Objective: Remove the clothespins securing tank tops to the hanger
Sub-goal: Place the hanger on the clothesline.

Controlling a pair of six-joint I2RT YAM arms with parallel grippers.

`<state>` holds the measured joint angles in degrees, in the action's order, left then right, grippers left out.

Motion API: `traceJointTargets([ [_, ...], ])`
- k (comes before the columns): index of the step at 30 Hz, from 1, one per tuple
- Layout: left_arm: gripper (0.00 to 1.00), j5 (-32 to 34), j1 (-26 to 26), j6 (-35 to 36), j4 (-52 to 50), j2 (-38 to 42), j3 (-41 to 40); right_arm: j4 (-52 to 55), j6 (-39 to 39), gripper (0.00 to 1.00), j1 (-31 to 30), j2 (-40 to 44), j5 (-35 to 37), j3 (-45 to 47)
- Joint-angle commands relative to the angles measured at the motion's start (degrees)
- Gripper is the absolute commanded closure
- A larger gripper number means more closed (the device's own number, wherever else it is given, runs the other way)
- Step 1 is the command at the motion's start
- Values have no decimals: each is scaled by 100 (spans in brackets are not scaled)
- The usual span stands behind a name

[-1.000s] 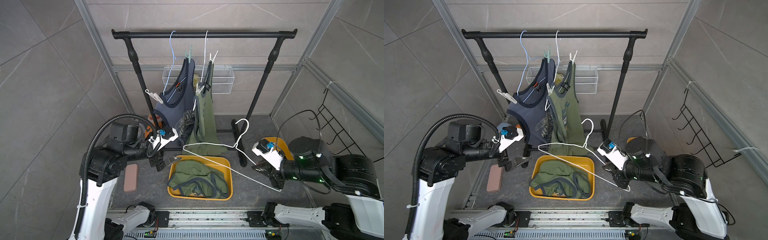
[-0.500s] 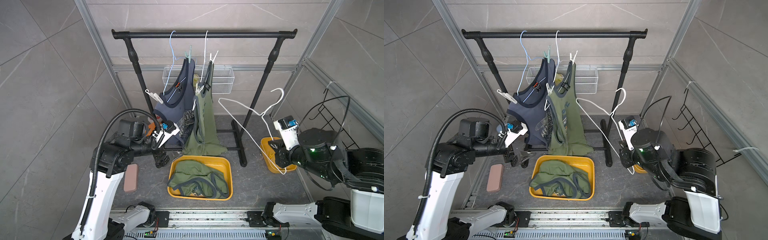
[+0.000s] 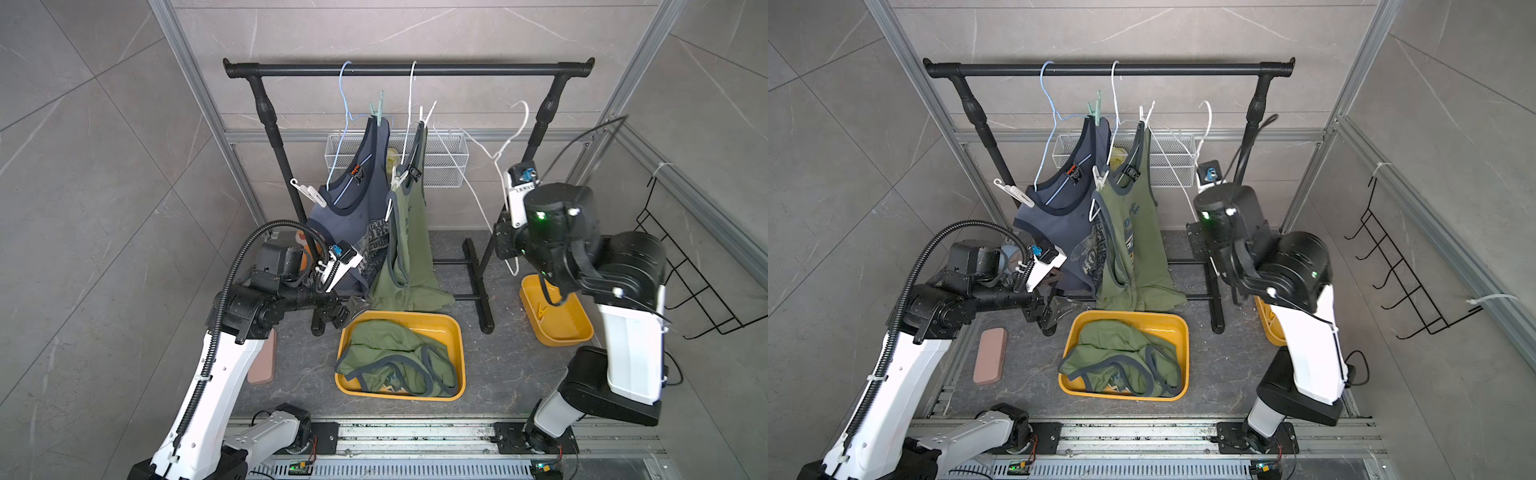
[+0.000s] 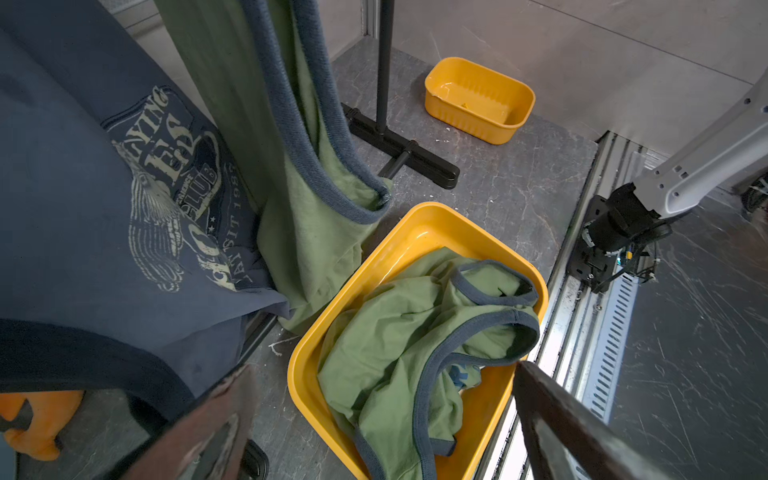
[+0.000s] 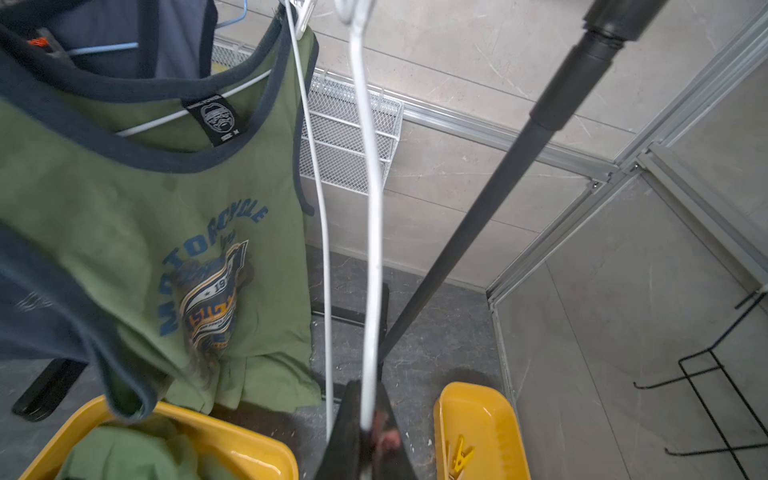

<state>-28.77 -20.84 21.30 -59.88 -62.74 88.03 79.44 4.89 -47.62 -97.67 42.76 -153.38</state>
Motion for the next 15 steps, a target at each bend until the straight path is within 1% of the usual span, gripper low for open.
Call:
traceJointTargets([
  [1,2,-23,23,-183,417,108,-81,-1322,-423,100,202,83,19,233],
  [4,2,-135,27,-189,451,14,-9,-2092,-670,100,360,60,47,414],
  [6,2,-155,19,-179,464,-86,50,-2359,-703,100,548,-75,54,409],
  [11,3,-146,26,-122,389,-339,219,-2537,-685,100,1043,-557,-191,25],
  [15,3,-213,26,-68,270,-517,353,-2866,-798,100,1292,-875,-312,-120],
])
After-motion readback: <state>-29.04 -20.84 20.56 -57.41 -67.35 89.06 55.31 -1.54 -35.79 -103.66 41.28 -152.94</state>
